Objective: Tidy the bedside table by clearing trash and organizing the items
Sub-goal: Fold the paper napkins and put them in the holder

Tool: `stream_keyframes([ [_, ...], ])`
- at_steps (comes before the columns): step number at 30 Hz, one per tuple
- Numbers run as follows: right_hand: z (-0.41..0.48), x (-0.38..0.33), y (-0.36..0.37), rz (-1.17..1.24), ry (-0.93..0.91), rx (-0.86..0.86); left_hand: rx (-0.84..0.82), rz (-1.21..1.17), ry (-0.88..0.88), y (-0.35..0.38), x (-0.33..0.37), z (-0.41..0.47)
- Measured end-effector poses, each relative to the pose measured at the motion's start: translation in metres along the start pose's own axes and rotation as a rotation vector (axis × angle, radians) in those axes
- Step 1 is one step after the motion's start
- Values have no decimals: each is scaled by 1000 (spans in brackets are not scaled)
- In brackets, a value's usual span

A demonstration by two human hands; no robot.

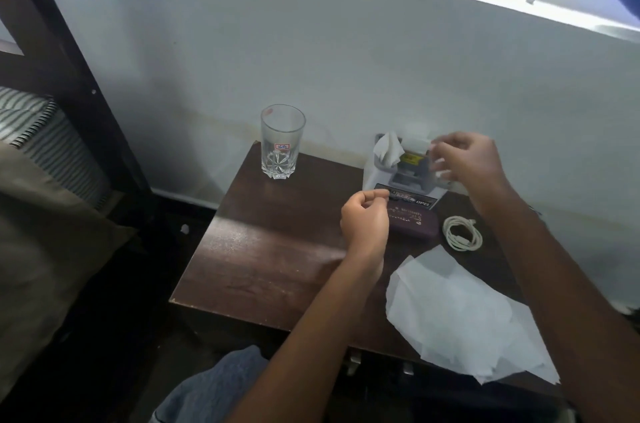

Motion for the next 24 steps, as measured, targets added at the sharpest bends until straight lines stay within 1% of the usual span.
stream_keyframes([
  [2,-27,22,-17,18,46,-77,-25,13,-6,3,-1,-2],
  [4,-50,54,-28,13,138,-114,-47,27,-12,7,-2,-5],
  [7,-73,103,-36,-38,239,-106,-80,63,-11,12,-6,-9],
  [9,-78,127,-35,-118,259,-102,-116,95,-28,17,-10,-13],
  [15,-67,144,-20,-507,101,-24,-178,216,-67,28,-22,-19],
  [18,-70,152,-10,-663,22,-25,-211,275,-69,33,-26,-25],
  [20,-73,157,-9,-682,-4,-8,-225,306,-63,36,-27,-26],
  [24,-66,157,-17,-523,-50,23,-217,316,-71,36,-28,-25],
])
Point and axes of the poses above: each hand's wrist, its own z-axis towards the middle knuckle, its own y-axis out of the palm, x = y × z, the point moved 4 cm from there along z, towards the middle knuckle
